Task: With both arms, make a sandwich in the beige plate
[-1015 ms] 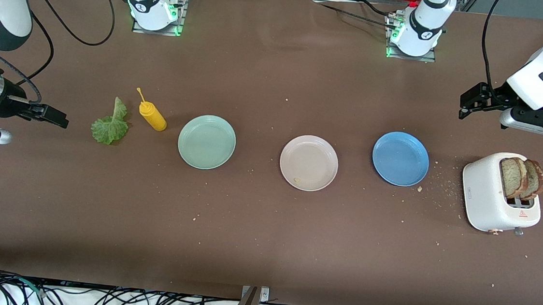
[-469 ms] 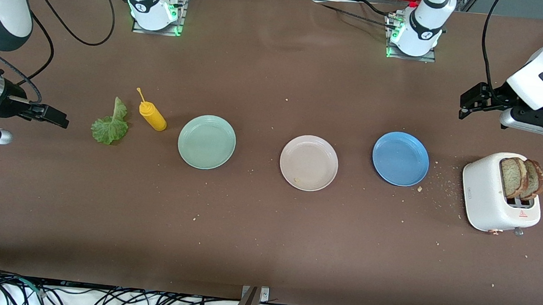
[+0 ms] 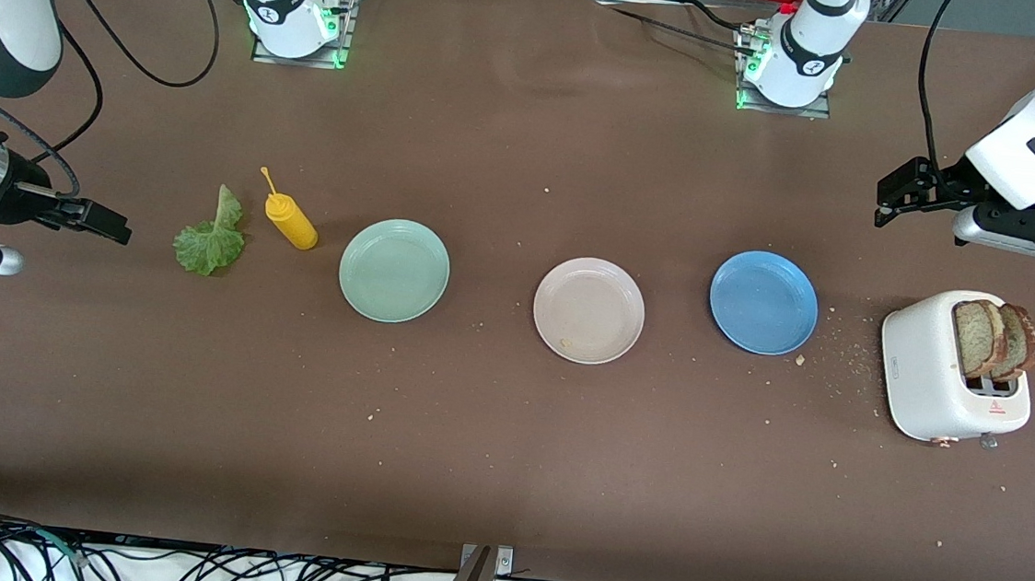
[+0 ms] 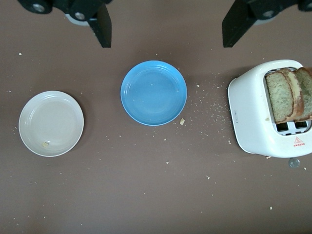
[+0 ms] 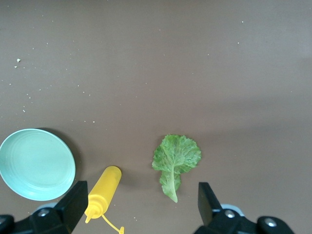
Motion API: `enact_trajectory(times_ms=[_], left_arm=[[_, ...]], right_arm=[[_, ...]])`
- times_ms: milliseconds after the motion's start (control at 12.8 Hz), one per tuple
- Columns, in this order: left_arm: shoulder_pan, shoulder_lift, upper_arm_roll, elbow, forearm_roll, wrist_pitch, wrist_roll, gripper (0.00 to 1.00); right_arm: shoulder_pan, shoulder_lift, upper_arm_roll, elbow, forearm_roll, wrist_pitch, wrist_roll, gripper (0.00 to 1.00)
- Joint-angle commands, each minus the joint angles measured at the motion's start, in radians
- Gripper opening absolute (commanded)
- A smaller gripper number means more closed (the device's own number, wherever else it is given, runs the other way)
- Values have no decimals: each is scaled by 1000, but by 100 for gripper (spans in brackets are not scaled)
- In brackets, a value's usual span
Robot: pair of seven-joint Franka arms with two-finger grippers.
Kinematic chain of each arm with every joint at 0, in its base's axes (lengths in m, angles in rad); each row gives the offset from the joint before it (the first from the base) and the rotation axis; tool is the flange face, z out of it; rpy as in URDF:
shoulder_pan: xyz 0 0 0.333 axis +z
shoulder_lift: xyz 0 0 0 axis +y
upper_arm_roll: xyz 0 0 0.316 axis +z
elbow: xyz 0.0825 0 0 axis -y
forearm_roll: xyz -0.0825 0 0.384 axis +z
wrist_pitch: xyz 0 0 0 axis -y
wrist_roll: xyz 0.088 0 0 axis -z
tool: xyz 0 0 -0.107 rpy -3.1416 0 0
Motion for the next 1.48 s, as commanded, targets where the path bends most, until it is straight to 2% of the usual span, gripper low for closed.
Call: enact_trajectory(times_ms=[0, 1015, 1406], left_arm=[[-2, -5, -1, 0, 30, -11, 8, 100], [3, -1, 2, 0, 27, -14, 15, 100], [6, 59, 6, 2, 29, -12, 16, 100]], right_arm=[[-3, -16, 5, -21, 14, 7, 10, 100], [-3, -16, 5, -23, 15, 7, 11, 100], [-3, -16, 5, -24, 15, 7, 11, 100]])
